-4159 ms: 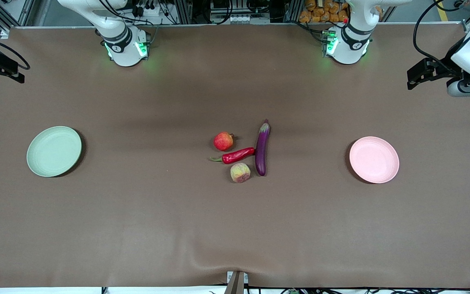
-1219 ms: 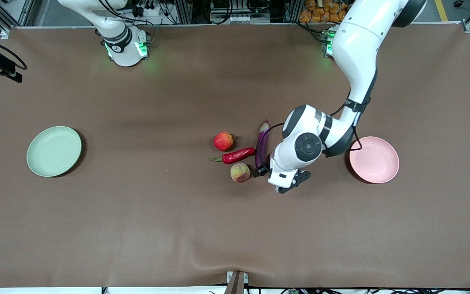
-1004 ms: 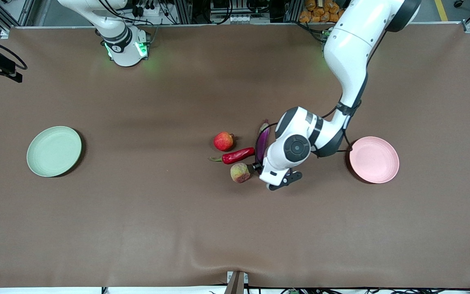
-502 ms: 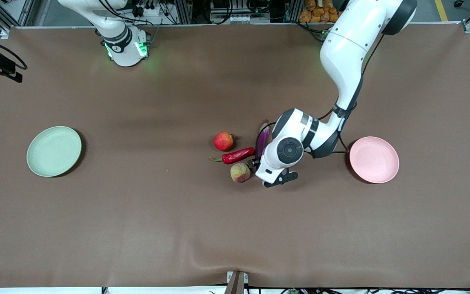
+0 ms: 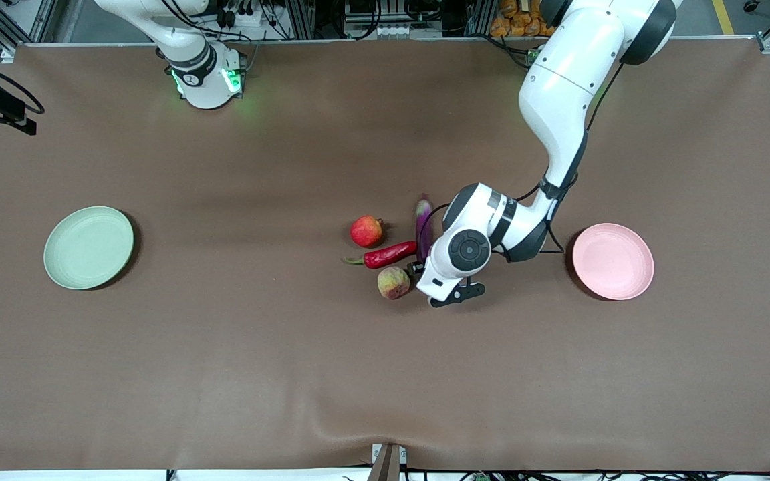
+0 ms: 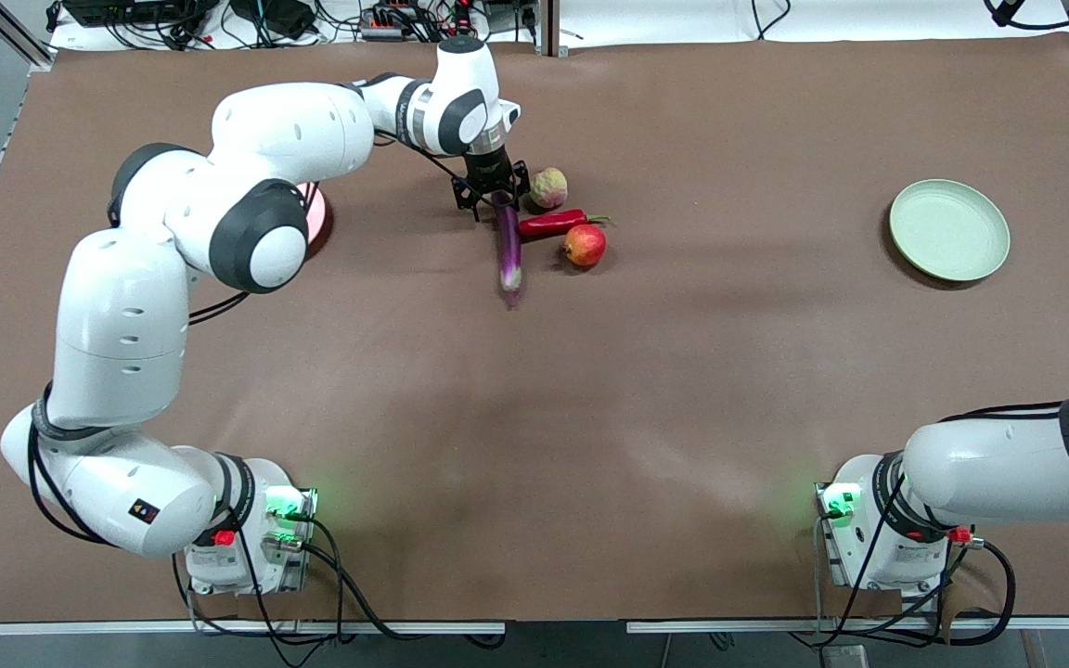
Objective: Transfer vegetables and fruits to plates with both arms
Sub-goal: 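Grasp the purple eggplant with the left gripper and lift it, then carry the eggplant to the pink plate while the right gripper reaches the apple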
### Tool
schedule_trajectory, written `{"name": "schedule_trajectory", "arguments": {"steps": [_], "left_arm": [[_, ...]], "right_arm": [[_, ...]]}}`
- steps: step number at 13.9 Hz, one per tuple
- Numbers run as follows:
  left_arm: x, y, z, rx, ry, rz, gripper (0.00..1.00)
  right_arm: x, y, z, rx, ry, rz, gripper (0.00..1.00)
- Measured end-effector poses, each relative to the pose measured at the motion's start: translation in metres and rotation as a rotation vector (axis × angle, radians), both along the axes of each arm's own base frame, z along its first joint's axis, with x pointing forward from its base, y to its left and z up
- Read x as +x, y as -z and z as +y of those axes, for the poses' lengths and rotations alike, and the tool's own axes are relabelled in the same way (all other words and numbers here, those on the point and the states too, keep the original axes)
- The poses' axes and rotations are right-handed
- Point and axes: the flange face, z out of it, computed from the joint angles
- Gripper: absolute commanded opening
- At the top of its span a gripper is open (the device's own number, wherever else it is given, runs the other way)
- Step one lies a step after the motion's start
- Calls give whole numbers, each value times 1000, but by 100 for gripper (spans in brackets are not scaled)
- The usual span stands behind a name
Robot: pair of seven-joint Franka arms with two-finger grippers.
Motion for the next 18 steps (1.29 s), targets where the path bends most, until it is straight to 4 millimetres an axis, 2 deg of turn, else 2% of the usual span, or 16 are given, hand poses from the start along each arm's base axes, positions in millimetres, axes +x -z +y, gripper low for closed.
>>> {"name": "schedule_trajectory", "arguments": {"steps": [4, 6, 7, 9, 11, 13, 15, 16, 18], "left_arm": [[3, -9, -4, 5, 19, -26, 0], [7, -19, -1, 11, 17, -21, 0], [9, -28, 3, 17, 18, -13, 0], [17, -60, 18, 29, 10, 2, 0], [27, -103, 45, 41, -7, 19, 0], [36, -146, 88, 63, 29, 54, 0], [44, -177, 136, 116, 94, 72, 0], [47, -184, 155, 153, 128, 75, 0], [53, -180, 190, 227, 201, 86, 0]], "right_arm": [[1, 1, 0, 1, 0, 0, 100], [8, 11, 0, 1, 0, 17, 100], [14, 20, 0, 1, -1, 28, 100], [26, 37, 2, 1, -5, 54, 100], [41, 73, 3, 4, -9, 126, 100], [58, 113, 4, 8, -11, 196, 100], [66, 130, 13, 12, -28, 226, 100], [67, 132, 27, 13, -38, 229, 100], [67, 133, 80, -18, 27, 226, 100]]}}
